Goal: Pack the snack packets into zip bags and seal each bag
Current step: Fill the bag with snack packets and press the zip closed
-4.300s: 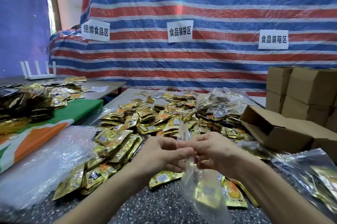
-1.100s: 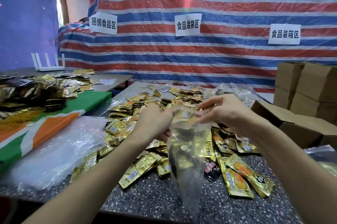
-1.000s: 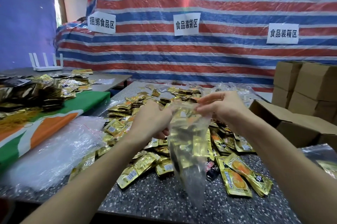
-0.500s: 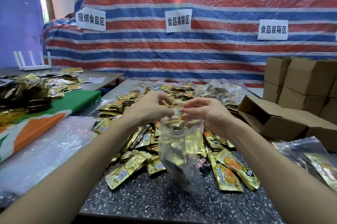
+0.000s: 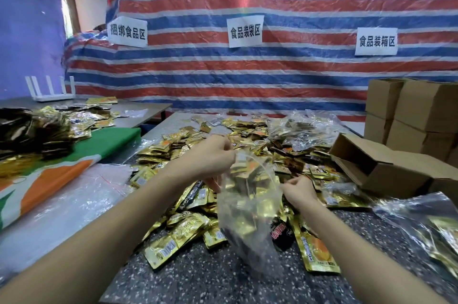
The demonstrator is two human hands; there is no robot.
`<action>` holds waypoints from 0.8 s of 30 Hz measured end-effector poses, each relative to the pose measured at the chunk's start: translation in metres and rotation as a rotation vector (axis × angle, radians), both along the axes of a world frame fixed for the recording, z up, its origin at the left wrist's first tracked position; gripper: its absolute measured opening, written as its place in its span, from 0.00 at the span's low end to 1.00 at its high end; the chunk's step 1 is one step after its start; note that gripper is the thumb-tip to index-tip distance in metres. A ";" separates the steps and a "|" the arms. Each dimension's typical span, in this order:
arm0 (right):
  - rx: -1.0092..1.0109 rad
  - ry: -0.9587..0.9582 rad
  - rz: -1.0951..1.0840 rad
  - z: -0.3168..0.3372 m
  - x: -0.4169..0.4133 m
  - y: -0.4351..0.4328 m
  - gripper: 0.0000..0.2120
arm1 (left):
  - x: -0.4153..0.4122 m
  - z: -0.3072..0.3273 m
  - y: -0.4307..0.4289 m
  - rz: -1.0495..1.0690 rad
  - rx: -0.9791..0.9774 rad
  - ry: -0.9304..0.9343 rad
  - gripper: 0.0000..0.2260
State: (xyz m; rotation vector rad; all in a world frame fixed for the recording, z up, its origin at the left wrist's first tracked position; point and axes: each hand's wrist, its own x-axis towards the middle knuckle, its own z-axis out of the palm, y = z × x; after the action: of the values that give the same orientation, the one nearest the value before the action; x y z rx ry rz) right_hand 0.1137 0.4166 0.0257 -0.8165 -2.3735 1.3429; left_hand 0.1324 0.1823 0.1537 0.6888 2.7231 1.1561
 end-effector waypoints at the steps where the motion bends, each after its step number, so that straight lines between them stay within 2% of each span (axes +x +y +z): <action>1: 0.041 -0.057 -0.002 -0.012 -0.003 -0.003 0.11 | 0.000 -0.001 -0.002 -0.005 0.002 0.000 0.06; 4: 0.188 -0.108 -0.037 -0.023 -0.014 -0.010 0.24 | 0.001 -0.004 -0.009 -0.017 0.082 -0.030 0.02; 6: 0.356 -0.179 -0.027 -0.023 -0.019 -0.013 0.30 | 0.003 -0.007 -0.014 -0.029 0.136 -0.054 0.06; 8: 0.435 -0.199 -0.031 -0.023 -0.018 -0.017 0.31 | 0.005 -0.008 -0.019 -0.051 0.164 -0.039 0.09; 10: 0.416 -0.185 -0.054 -0.023 -0.017 -0.018 0.28 | 0.006 -0.007 -0.022 -0.080 0.139 0.001 0.12; 12: 0.358 -0.178 -0.085 -0.019 -0.016 -0.019 0.22 | 0.008 -0.004 -0.023 -0.106 0.096 0.009 0.16; 15: 0.183 -0.087 -0.122 -0.011 -0.013 -0.019 0.24 | 0.011 -0.001 -0.024 -0.115 0.031 -0.001 0.20; 17: 0.044 0.008 -0.121 -0.003 -0.008 -0.016 0.21 | 0.011 0.000 -0.024 -0.092 -0.048 0.038 0.22; 20: -0.165 0.083 -0.069 0.013 0.006 -0.006 0.12 | 0.012 -0.002 -0.024 -0.070 -0.098 0.053 0.20; 24: -0.412 0.224 -0.009 0.054 0.034 0.009 0.10 | 0.012 -0.001 -0.023 -0.117 -0.099 0.037 0.15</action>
State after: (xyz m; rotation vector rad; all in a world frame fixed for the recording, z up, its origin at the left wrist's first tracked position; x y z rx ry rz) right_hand 0.1477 0.4256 0.0794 -0.7292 -1.9490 1.8464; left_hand 0.1443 0.1590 0.1527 0.8514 2.7074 0.9851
